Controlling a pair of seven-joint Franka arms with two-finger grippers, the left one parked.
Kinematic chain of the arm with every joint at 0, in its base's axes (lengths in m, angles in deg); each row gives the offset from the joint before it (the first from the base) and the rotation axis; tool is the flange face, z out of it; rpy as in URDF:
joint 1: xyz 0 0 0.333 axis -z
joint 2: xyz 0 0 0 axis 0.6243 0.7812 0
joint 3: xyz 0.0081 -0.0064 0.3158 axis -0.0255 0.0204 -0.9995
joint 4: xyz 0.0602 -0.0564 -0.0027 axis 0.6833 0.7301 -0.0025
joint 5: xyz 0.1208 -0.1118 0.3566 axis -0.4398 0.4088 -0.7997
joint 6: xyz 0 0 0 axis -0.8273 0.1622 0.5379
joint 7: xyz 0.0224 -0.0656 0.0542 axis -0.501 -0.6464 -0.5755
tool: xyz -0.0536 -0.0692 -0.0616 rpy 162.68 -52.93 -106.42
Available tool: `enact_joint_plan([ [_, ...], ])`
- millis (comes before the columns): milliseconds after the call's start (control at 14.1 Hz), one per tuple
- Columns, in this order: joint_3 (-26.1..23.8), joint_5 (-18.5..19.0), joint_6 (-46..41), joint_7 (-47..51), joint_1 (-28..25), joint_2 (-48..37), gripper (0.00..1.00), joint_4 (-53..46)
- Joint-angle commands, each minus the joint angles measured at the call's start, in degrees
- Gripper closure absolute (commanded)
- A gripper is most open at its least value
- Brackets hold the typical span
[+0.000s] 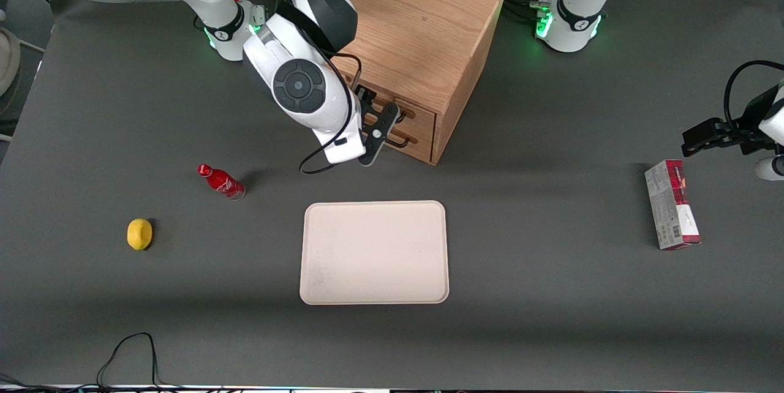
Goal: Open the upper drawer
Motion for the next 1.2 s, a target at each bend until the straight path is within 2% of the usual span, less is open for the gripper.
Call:
enact_joint_plan([
  [0,0.5,1.2,2.2,-1.5,-1.7,-1.8,0.0,3.0],
  [638,0.4,1.2,7.4,-5.5,-2.0,-2.8,0.0,8.6],
  [1133,1.0,1.1,7.5,-5.8,-1.4,-2.1,0.0,8.5],
])
